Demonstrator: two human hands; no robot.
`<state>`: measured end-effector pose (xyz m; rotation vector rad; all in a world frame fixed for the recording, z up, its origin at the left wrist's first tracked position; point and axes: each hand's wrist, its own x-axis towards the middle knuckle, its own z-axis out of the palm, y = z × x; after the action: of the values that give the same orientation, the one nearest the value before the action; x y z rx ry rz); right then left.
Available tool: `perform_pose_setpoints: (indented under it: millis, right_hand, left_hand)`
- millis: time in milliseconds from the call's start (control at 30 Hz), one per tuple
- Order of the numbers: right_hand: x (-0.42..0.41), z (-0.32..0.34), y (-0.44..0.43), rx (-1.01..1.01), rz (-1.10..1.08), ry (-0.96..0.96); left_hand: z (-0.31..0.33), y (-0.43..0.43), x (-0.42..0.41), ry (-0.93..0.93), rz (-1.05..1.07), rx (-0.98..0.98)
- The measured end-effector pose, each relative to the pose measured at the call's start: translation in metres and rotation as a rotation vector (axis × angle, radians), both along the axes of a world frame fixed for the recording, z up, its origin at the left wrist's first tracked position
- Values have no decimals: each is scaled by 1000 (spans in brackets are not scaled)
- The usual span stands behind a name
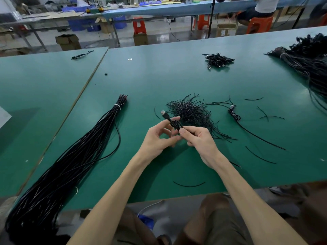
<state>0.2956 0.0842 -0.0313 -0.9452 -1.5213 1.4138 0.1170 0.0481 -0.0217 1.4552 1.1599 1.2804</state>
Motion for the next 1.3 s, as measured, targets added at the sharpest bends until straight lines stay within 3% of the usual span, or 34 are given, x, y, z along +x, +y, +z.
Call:
perform_pose_setpoints:
  millis: [267, 600, 967, 1300]
  right_hand:
    - [5, 5, 3, -90, 178, 8]
    - [3, 5, 2, -63, 173, -38]
    - [2, 8, -1, -12, 130, -18]
    - [-12, 3, -10, 199, -70, -276]
  left_hand:
    - [30, 14, -18, 357, -242, 36]
    - [19, 9, -18, 348, -157, 98]
    - [0, 4, -14, 274, 29, 23]
    - [-5, -10, -4, 200, 140, -18]
